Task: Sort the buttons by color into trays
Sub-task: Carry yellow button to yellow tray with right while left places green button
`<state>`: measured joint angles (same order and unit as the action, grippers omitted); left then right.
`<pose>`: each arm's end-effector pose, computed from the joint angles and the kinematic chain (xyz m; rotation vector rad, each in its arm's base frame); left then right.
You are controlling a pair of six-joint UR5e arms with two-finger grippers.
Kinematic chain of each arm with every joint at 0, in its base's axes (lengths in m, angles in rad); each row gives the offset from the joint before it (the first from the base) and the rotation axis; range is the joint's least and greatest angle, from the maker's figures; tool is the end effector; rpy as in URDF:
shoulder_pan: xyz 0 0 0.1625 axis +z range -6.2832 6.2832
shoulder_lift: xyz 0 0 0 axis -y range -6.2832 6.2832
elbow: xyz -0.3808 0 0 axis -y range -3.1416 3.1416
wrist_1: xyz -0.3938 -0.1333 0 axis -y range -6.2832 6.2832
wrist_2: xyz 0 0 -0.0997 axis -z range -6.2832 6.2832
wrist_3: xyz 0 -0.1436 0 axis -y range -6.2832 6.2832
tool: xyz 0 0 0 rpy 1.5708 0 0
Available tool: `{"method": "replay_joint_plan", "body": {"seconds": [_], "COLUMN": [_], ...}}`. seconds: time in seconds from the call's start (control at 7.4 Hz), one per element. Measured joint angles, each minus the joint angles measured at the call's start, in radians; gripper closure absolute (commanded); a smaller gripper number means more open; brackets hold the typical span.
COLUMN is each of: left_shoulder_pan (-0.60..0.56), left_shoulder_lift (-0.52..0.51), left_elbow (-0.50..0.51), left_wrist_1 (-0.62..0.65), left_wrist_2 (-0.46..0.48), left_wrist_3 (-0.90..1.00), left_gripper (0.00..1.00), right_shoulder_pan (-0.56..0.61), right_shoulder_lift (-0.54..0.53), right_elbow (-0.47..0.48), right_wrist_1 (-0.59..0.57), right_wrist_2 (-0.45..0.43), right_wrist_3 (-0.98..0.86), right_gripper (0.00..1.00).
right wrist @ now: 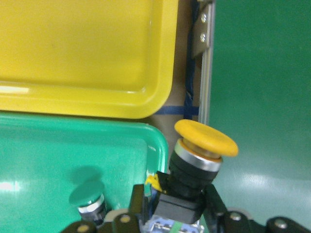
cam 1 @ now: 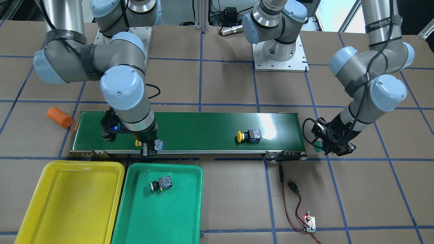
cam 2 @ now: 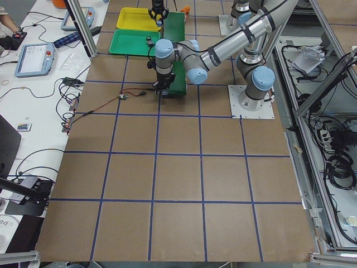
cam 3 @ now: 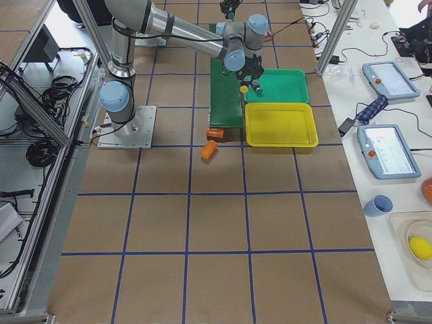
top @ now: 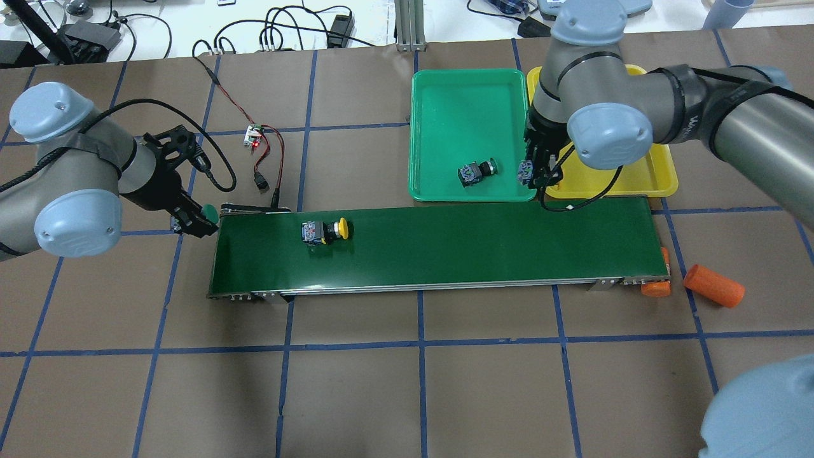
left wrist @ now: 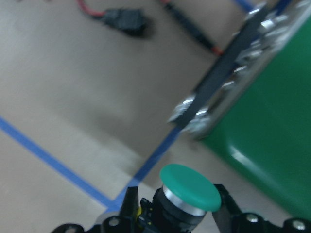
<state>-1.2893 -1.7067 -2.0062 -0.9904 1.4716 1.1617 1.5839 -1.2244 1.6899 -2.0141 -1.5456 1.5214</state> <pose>-0.0073 -0.5058 0.1849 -1.3090 -2.7782 0.1112 0.1445 -0.5758 0.1982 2.1491 2.2872 0.0525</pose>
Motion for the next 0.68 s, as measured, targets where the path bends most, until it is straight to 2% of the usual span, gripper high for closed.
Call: {"method": "replay_joint_plan", "body": {"seconds": [0.14,0.27,0.41,0.54,0.68], "left_shoulder_pan": [-0.064,-0.125,-0.172,-0.197,-0.211], "left_shoulder_lift": [0.016,0.012,0.003,-0.001,-0.003], "left_elbow": [-0.012,-0.02,-0.027,-0.033,-0.042], "left_wrist_1": [-0.002,0.004,0.006,0.007,0.009], "left_wrist_2": [0.019,0.053,0.079,0.09,0.092], "left_wrist_3": [-0.049,-0.102,-0.151,-0.178,-0.191], "left_gripper": [1.0,0.77,0.48,0.0,0.0], "right_shoulder_pan": [-0.042,-0.069,-0.09,-0.109,-0.12], "right_shoulder_lift": [0.01,0.03,0.053,0.069,0.077], "right_elbow": [-0.001,-0.001,-0.001,0.0,0.001], "right_wrist_1": [-0.016,-0.049,-0.074,-0.084,-0.088], "right_wrist_2": [0.002,0.003,0.008,0.018,0.024], "right_wrist_3": [-0.056,-0.1,-0.124,-0.136,-0.142], "right_gripper": [1.0,1.0,0.98,0.75,0.01]}}
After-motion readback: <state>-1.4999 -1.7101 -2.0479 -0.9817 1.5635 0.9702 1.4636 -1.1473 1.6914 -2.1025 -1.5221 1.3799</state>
